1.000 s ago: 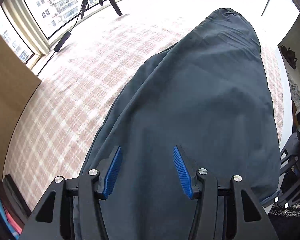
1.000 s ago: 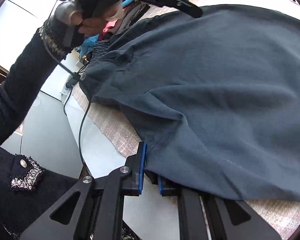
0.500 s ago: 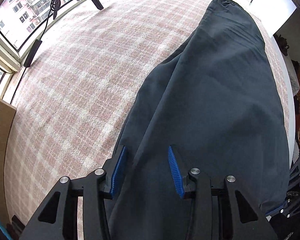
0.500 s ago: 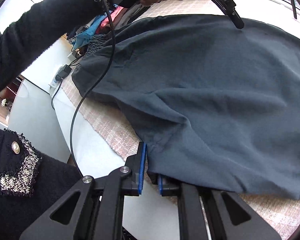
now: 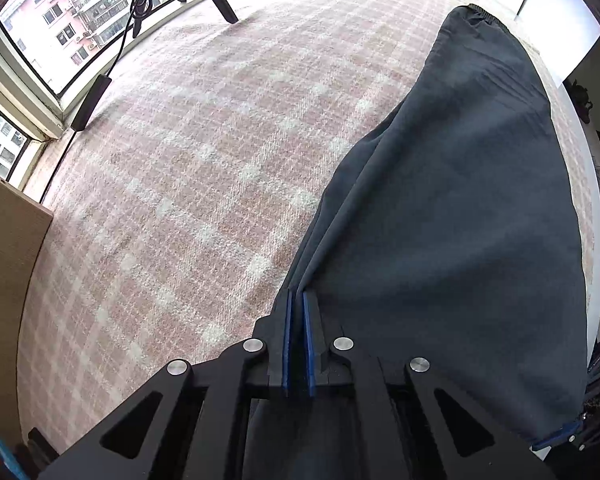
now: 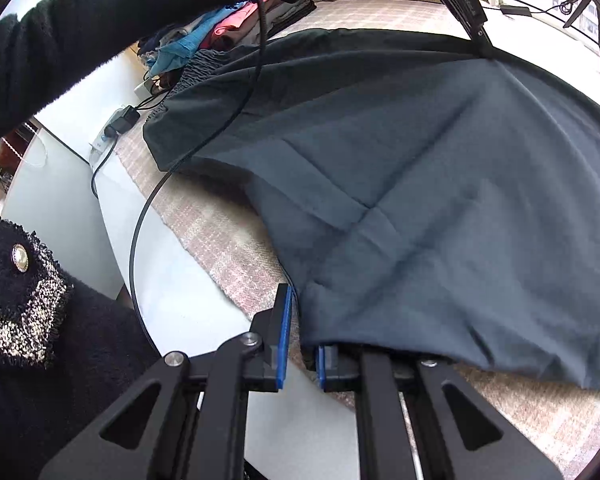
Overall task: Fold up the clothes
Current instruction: 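Release both tools and lay the trousers flat on the blanket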
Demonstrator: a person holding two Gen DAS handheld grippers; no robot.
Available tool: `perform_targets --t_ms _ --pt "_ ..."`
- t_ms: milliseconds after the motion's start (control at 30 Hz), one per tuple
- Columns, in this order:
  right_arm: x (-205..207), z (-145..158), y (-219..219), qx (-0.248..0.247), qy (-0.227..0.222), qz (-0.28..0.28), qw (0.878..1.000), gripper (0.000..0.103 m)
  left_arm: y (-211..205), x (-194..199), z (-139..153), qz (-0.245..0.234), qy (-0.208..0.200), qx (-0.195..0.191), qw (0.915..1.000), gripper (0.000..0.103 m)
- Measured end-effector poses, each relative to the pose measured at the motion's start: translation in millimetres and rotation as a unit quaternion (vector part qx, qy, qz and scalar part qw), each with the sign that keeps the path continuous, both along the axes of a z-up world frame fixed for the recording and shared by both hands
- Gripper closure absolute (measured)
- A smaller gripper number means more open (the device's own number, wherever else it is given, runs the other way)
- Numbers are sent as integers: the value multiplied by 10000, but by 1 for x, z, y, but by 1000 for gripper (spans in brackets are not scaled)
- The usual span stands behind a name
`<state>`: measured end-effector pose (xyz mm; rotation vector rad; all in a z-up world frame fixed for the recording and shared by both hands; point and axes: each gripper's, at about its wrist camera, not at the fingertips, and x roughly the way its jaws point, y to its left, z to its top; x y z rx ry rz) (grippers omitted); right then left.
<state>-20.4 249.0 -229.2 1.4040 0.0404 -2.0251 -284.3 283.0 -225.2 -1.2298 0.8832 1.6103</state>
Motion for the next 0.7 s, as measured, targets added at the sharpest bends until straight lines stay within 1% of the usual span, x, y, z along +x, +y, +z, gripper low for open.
perform_targets --t_ms 33,67,133,200,267,333,367,433,467,500,533,567,633,667,700 --pt "0 0 0 30 -23 13 10000 92 -1 3 1 -2 -31 -14 10000 91" --pt "0 1 0 60 -45 26 10000 92 -3 9 4 -8 -8 -12 10000 79" --pt "0 2 1 121 -90 51 9999 92 -28 25 18 41 268 -11 9996 60" --pt "1 3 13 12 -307 -47 9995 90 -51 37 38 81 457 28 9989 62" --pt "6 7 38 -215 -532 -180 9982 90 -70 58 57 58 498 225 9985 61" --pt "13 19 72 -450 -514 -533 9962 86 -81 77 67 21 452 371 9983 61" --pt "17 26 90 -559 -477 -733 9946 85 -91 84 69 -13 367 421 9984 61" --pt "25 40 127 -777 -401 -1133 9897 84 -104 103 66 -64 48 534 9985 61" --pt "24 45 142 -733 -309 -1365 9874 84 -112 114 63 -44 -150 586 9982 61" --pt "19 48 156 -571 -176 -1621 9850 84 -125 124 57 34 -366 598 9975 61" --pt "11 50 168 -405 -60 -1834 9822 84 -139 135 51 133 -528 549 9970 61" --pt "0 48 176 -271 33 -1995 9795 84 -152 145 44 251 -586 441 9970 61" --pt "-23 40 180 -151 133 -2180 9757 84 -177 155 28 586 -540 170 9967 61" --pt "-34 35 178 -84 176 -2198 9754 84 -193 155 21 833 -469 12 9954 61" --pt "-41 28 171 146 212 -2058 9783 84 -211 153 13 1131 -356 -196 9928 61"
